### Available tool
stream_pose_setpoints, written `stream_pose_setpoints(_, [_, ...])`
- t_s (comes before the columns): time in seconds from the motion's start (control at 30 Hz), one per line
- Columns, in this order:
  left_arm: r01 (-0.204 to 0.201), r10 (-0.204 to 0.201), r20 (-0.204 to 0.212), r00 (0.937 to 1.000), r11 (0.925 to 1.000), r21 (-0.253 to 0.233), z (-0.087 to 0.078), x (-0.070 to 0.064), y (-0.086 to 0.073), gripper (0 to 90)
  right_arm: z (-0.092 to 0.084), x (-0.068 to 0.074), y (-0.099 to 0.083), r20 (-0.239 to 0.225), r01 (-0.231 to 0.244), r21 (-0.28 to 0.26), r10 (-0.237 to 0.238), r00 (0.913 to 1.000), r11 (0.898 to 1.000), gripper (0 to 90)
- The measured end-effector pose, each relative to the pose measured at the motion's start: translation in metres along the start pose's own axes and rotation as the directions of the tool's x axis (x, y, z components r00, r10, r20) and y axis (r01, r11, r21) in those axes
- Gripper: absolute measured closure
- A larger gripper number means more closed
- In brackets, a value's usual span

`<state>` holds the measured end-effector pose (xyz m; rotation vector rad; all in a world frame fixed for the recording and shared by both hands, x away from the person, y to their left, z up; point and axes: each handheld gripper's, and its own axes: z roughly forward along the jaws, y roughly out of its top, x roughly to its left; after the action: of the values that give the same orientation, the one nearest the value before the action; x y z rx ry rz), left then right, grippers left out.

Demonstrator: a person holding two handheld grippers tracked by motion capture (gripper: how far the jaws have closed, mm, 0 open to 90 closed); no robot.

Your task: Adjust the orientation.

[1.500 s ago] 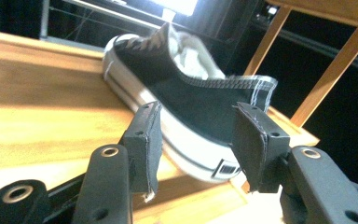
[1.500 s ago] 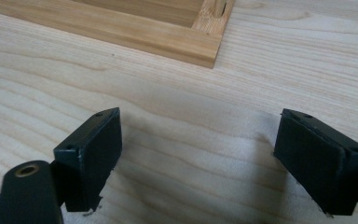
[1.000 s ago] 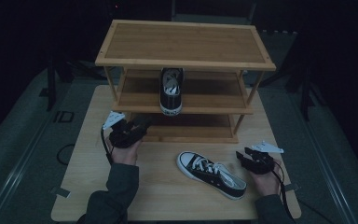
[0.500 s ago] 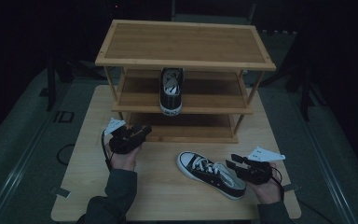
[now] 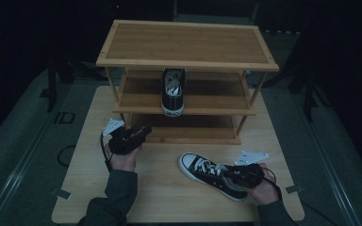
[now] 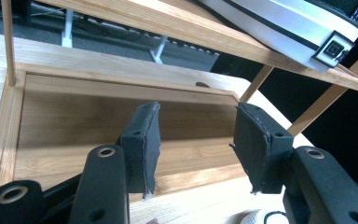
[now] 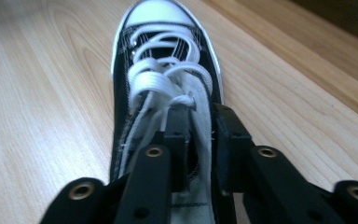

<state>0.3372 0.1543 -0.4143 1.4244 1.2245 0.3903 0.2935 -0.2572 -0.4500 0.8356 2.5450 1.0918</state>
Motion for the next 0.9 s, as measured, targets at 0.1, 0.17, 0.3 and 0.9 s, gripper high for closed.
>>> stream_pose_setpoints(0.1, [-0.001,0.001,-0.002,1.0000,1.0000,0.001,0.000,0.001,0.000,51.2,0.004,-0.001,0.001,-0.012,-0.001,0.012,0.002,0.9999,1.000,84.8])
stream_pose_setpoints(0.17, [0.001,-0.001,-0.002,1.0000,1.0000,0.001,0.000,0.001,-0.001,51.2,0.002,-0.001,0.002,-0.015,-0.035,0.014,0.035,0.9993,0.999,87.8])
stream_pose_setpoints(0.3, [0.003,-0.003,-0.004,1.0000,1.0000,0.002,0.000,0.002,-0.001,51.3,0.000,-0.001,0.002,-0.041,-0.070,-0.014,0.070,0.9967,0.997,88.4])
stream_pose_setpoints(0.9, [0.017,-0.017,-0.016,0.9997,0.9998,0.005,-0.002,0.007,-0.003,51.3,-0.006,-0.018,-0.001,0.086,-0.282,-0.165,0.299,0.9505,0.945,88.7])
